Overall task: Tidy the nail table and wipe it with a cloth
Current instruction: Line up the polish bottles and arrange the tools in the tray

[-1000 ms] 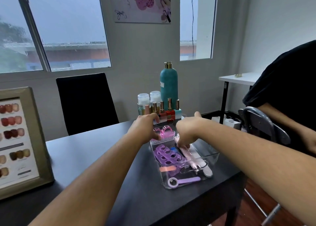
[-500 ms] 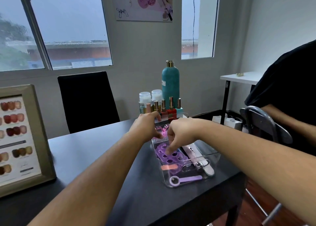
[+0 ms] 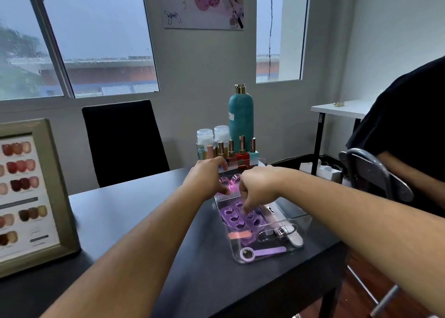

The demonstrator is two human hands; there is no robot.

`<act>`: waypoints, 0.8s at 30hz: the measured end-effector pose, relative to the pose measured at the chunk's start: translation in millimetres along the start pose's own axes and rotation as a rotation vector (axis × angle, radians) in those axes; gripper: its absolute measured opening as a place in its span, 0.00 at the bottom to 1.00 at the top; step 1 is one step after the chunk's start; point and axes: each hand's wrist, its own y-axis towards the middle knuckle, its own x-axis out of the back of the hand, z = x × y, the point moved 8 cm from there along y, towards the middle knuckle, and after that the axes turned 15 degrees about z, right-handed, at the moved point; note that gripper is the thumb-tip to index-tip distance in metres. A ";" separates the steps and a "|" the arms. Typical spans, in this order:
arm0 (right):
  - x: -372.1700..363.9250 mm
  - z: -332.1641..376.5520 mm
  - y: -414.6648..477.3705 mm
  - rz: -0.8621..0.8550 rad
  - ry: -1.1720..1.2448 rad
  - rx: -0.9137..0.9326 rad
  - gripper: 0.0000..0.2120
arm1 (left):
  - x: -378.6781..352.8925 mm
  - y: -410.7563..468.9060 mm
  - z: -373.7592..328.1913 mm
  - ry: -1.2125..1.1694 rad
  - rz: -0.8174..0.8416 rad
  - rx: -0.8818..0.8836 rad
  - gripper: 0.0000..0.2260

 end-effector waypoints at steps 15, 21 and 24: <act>-16.0 13.9 -11.3 0.080 -0.047 0.145 0.17 | 0.0 1.1 1.0 0.021 -0.007 -0.001 0.26; -12.8 15.2 -7.7 -0.015 0.012 0.157 0.15 | -0.4 1.0 0.8 0.014 -0.011 -0.003 0.25; -8.1 13.9 -10.1 -0.020 0.060 0.160 0.16 | -0.5 1.6 0.6 0.005 -0.020 -0.007 0.24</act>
